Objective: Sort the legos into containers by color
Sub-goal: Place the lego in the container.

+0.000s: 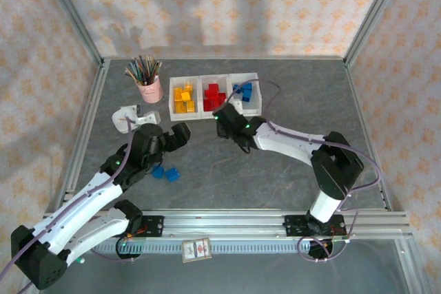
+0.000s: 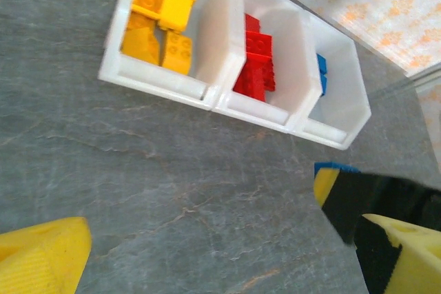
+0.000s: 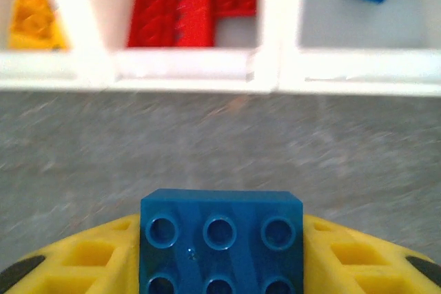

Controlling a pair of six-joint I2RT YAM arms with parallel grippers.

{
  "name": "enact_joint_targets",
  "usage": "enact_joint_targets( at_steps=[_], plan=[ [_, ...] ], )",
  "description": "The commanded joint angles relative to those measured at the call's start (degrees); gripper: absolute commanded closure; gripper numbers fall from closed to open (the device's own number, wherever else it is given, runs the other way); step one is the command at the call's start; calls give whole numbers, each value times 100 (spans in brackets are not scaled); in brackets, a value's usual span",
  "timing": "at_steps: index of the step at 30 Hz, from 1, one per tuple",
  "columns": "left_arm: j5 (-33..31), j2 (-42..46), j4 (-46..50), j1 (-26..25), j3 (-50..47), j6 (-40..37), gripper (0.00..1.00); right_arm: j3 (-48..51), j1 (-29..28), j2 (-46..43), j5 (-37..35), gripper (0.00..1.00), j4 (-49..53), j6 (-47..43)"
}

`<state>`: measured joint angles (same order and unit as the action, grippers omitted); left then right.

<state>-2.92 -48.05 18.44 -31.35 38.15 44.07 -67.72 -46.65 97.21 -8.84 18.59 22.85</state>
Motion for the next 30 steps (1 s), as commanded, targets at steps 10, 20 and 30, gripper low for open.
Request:
enact_joint_targets(
  at_steps=[10, 20, 30],
  plan=[
    [572, -1048, -1132, 36, 559, -373, 1, -1203, 1591, 933, 146, 50, -348, -470],
    [589, -1388, -1333, 46, 661, -338, 1, -2473, 1984, 2224, 239, 45, -93, -593],
    [582, -1393, -1343, 65, 643, -321, 1, -2525, 1985, 2129, 363, 35, -45, -617]
  ],
)
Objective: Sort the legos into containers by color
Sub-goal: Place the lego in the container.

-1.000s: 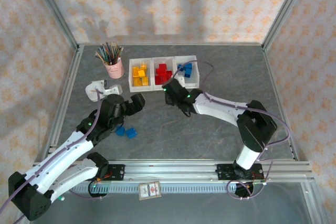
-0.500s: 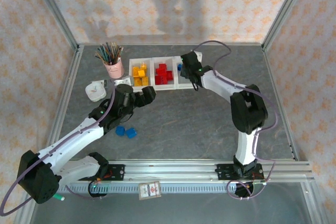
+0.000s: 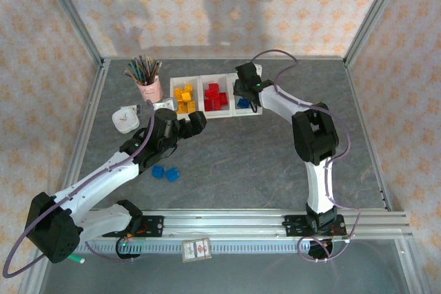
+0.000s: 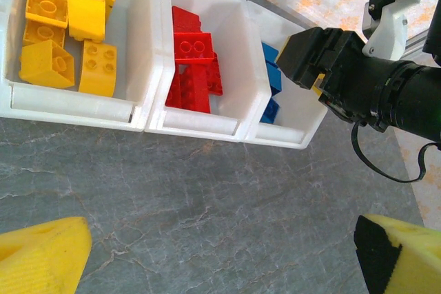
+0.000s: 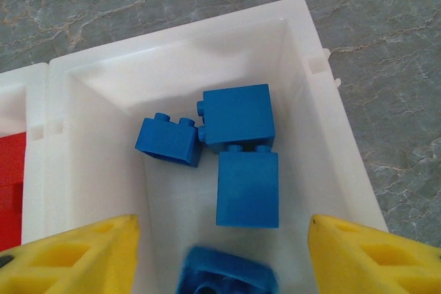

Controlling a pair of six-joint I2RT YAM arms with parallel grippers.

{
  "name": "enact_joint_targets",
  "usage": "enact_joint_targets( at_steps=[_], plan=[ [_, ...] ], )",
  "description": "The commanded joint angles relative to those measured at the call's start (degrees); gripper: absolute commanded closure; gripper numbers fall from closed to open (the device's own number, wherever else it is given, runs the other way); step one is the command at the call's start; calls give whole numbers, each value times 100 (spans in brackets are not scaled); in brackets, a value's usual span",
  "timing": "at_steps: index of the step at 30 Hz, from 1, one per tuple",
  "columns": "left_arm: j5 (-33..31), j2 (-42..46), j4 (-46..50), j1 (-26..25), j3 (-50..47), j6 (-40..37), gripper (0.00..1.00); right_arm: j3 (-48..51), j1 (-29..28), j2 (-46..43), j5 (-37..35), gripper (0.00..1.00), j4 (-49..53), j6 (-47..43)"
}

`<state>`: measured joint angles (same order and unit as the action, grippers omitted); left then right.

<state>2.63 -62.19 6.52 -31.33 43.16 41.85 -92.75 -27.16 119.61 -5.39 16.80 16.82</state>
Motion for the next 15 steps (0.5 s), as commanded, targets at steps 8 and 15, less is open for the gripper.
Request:
enact_joint_targets(
  at_steps=[8, 15],
  plan=[
    [-68, 191, -107, 79, 75, -89, 1, 532, 9, -905, 284, 33, -32, 46],
    [-194, 537, 155, 144, -21, -106, 1, 1318, -272, -1652, 435, 31, -217, 36]
  ],
)
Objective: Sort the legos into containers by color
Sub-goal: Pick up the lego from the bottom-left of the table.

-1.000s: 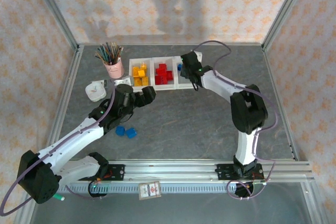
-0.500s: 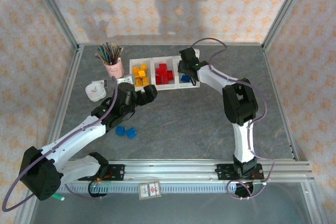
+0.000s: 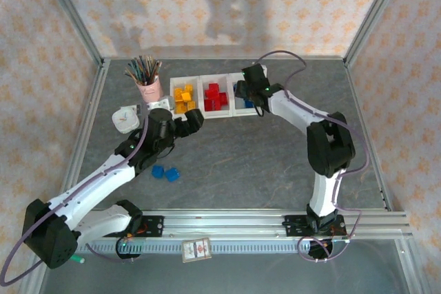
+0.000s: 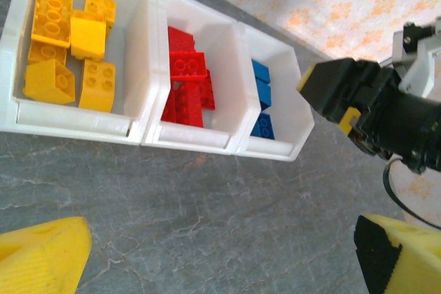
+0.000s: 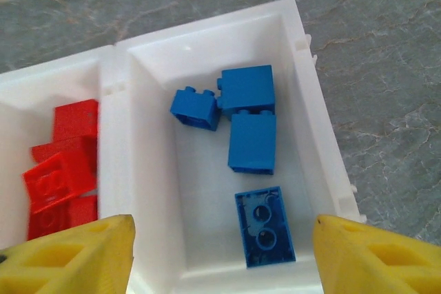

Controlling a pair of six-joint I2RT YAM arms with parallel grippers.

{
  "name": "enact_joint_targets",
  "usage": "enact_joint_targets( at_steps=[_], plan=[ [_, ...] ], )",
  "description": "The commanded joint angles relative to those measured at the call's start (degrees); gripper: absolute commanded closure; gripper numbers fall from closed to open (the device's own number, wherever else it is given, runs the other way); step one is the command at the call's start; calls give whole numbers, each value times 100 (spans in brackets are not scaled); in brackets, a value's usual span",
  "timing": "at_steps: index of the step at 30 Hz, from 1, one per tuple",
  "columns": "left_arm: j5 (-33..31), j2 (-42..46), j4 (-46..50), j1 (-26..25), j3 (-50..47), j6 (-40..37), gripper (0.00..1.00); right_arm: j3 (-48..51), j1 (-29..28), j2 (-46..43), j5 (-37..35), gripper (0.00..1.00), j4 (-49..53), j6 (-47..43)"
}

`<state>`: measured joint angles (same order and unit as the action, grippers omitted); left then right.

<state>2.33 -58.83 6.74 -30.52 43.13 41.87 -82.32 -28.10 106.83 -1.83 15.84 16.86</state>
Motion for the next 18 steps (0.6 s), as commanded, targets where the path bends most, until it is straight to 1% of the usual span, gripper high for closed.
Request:
enact_joint_targets(
  at_steps=[1, 6, 11, 15, 18],
  plan=[
    [-202, 275, 204, 78, -39, -117, 1, 388, -254, -473, 79, 31, -126, 28],
    [-409, 742, 639, 134, -171, -95, 1, 915, -743, -884, 103, 29, -173, 34],
    [-694, 1304, 1227, 194, -365, -25, 1, 1461, -1431, -1260, -18, 26, -326, 13],
    [-901, 1710, 1709, 213, -450, 107, 1, 1764, -2012, -1357, 4, 24, -453, -19],
    [-1046, 2016, 2027, 213, -521, 231, 1, 1827, -2452, -1258, 5, 22, -467, 16]
  ],
)
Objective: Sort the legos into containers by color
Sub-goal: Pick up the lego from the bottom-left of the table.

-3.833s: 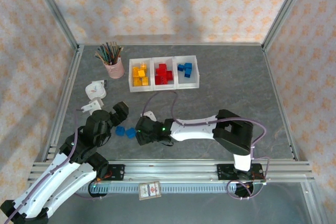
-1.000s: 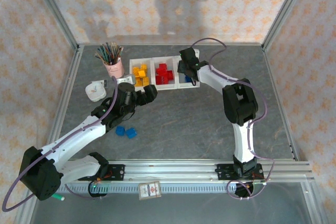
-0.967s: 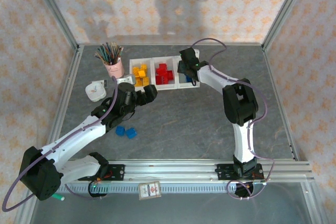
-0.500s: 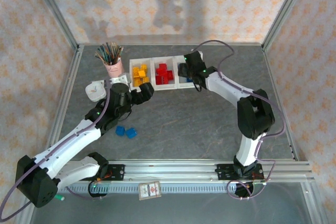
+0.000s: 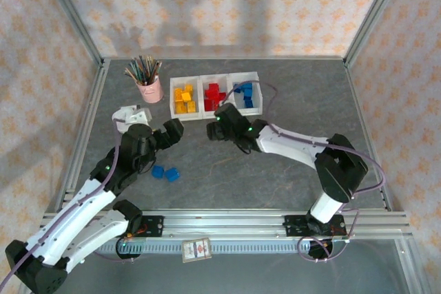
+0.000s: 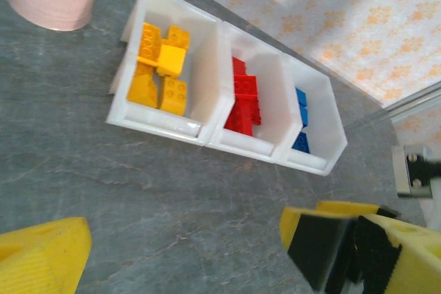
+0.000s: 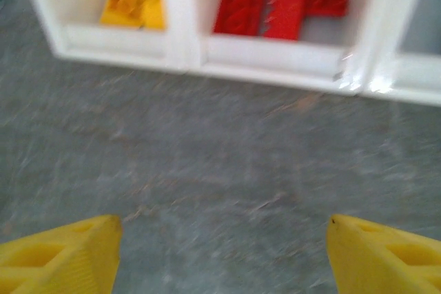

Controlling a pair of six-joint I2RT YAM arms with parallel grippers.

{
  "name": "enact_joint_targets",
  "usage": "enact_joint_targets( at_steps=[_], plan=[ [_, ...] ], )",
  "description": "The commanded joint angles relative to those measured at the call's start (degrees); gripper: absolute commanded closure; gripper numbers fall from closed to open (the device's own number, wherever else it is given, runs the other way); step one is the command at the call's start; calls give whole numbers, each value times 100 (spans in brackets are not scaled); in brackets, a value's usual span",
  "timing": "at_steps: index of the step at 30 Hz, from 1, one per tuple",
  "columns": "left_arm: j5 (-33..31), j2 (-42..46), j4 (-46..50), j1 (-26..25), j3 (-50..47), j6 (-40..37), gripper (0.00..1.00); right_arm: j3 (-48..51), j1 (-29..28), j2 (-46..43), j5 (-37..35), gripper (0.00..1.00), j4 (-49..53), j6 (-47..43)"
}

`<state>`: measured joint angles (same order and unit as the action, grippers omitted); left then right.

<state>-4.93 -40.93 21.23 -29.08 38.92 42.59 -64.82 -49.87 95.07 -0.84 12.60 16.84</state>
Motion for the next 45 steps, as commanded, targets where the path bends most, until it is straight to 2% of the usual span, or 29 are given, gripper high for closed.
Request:
enact_joint_targets(
  at_steps=[1, 8, 14, 23, 28, 35, 45],
  plan=[
    [-386, 331, 690, 74, -128, 202, 1, 69, -431, -7, -43, 22, -152, 39],
    [-827, 962, 1429, 80, -175, 550, 1, -5, -1375, 497, 184, 19, -430, 21],
    [-1196, 1342, 1898, 78, -79, 782, 1, -343, -1893, 1078, 405, 17, -746, 38],
    [-1416, 1352, 2297, 93, 137, 1049, 1, -1142, -2218, 1970, 457, 15, -745, -82],
    [-1419, 1350, 2316, 91, 127, 1098, 1, -1540, -2238, 2394, 226, 16, -504, -90],
    [-1366, 1334, 2210, 89, 105, 1081, 1, -1683, -2238, 2641, 80, 25, -351, -110],
    [-1249, 1291, 2078, 91, 96, 1033, 1, -1603, -2234, 2472, -122, 51, -247, -65]
  ],
)
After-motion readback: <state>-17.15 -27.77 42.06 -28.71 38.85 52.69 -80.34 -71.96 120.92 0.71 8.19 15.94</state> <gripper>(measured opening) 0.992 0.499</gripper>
